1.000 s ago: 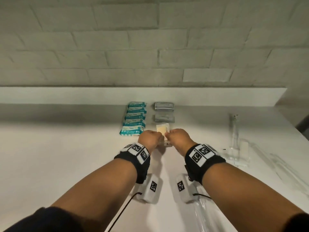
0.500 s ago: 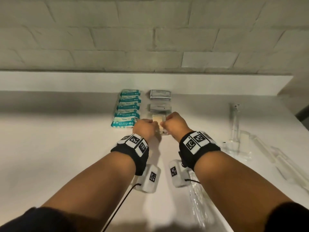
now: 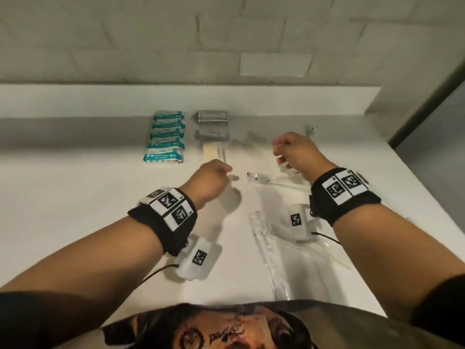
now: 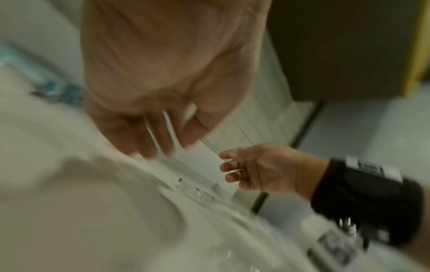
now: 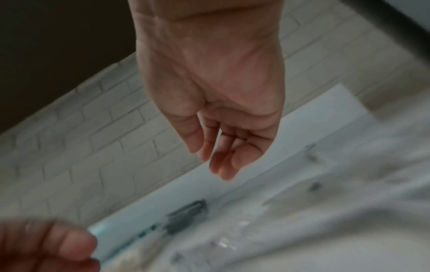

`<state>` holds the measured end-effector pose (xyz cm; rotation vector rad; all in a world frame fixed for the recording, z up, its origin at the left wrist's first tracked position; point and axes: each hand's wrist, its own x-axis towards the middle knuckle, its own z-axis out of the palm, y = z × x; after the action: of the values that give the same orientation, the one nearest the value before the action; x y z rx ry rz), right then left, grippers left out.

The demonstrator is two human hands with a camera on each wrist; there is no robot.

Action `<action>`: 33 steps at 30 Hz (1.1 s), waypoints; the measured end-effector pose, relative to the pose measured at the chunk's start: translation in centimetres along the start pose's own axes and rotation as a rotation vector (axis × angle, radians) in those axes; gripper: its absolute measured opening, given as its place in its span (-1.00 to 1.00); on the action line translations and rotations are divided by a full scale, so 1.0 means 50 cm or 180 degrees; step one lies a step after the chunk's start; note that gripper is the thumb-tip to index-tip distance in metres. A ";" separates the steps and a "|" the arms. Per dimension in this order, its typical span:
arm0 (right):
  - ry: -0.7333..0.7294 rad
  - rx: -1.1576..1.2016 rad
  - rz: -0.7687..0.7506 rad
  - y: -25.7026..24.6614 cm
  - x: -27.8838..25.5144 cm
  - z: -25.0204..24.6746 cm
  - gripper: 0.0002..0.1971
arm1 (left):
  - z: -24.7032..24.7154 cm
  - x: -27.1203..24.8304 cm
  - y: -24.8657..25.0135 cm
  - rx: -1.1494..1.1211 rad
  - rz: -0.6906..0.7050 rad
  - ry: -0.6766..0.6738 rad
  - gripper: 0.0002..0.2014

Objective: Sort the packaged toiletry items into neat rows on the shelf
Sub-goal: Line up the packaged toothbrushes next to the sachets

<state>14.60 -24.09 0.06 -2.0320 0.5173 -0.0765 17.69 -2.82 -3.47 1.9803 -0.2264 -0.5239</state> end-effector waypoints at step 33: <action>0.0467 -0.0708 0.0448 0.139 -0.172 -0.207 -0.51 | 0.121 -0.118 0.030 0.1821 0.0749 -0.1240 -0.85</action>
<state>1.79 -32.13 0.71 -2.2101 0.7897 -0.0865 9.78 -6.14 -2.89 2.3359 -0.9270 -0.7460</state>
